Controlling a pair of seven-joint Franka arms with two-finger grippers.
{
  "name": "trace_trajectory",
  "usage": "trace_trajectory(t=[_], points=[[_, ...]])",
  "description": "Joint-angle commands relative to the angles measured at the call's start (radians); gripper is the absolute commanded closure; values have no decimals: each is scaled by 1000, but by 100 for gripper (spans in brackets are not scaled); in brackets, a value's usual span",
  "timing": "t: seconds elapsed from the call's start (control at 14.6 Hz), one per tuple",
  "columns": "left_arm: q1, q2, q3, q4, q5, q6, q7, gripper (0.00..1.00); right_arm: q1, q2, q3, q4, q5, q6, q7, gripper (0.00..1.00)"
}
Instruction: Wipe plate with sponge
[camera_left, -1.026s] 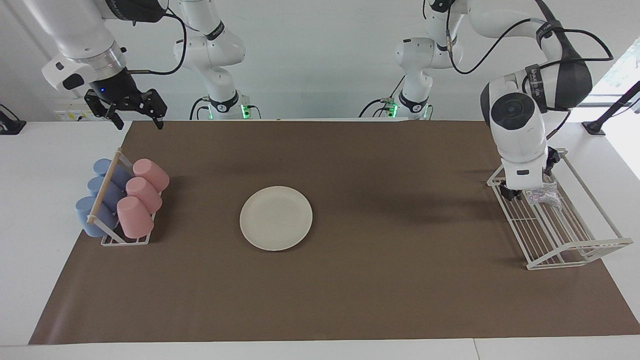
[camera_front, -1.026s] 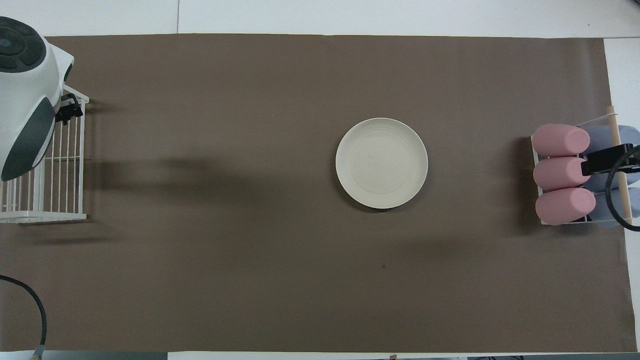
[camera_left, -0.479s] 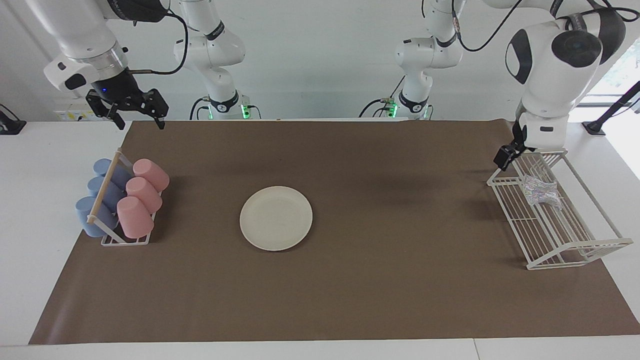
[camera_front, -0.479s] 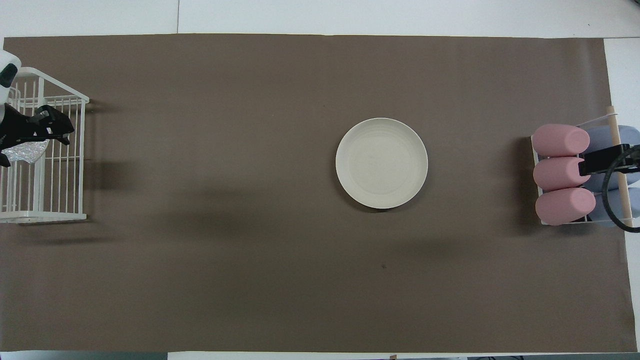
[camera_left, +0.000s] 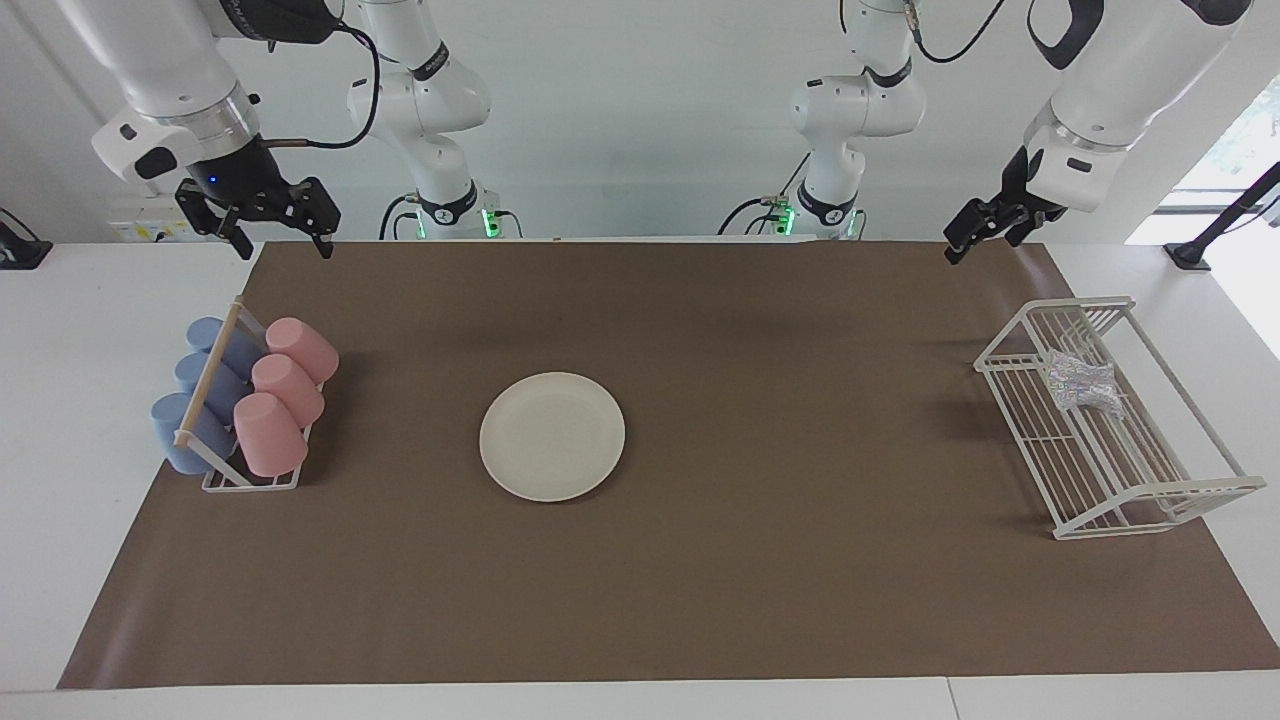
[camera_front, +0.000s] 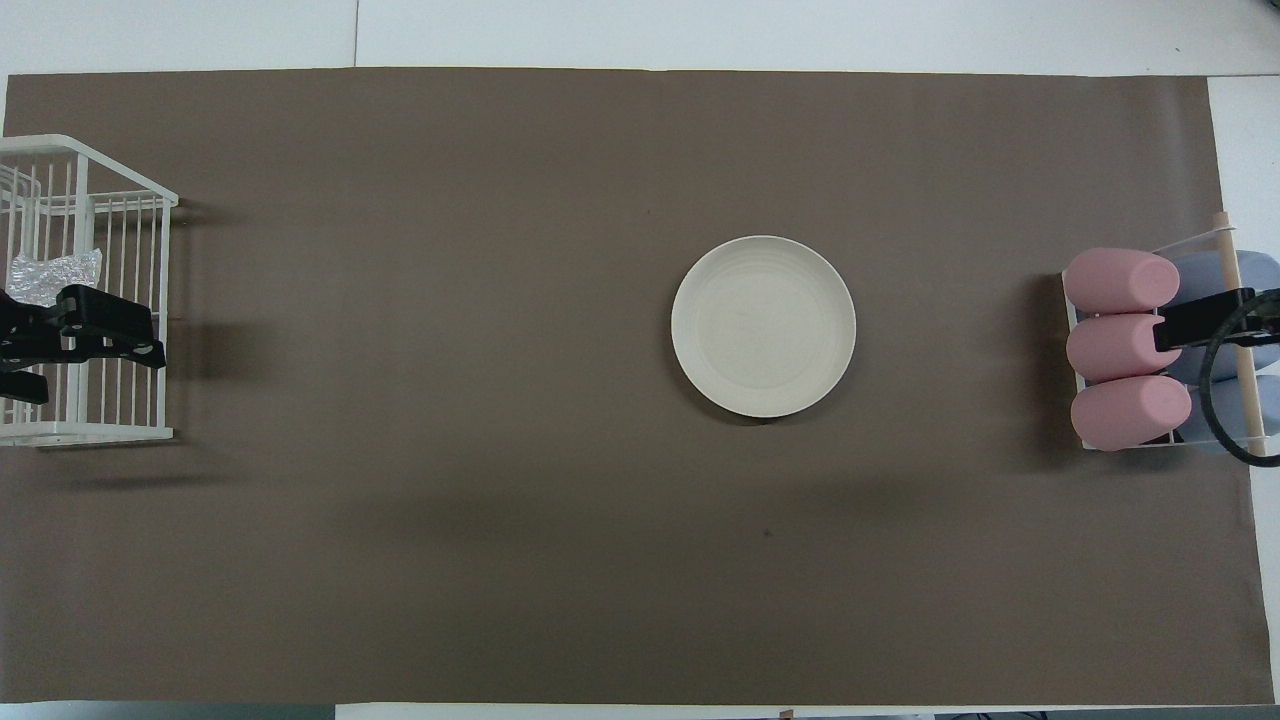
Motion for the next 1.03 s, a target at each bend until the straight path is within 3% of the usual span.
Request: trace_trajectory(t=[0.0,0.34,0.48,0.96], points=[[-5,-2,3,-14,-28,68,28,0,-4,-9,4,1,-7,4,-20,0],[-6,15,-13,19,45,48,73,0,-4,-17,5,5,-3,1,-26,0],[-6,15,-13,20,45,50,152,0,-4,-17,12,5,-2,4,-26,0],[5,7,-11,17,33,59,155,0,-4,-17,18,5,-4,7,-26,0]])
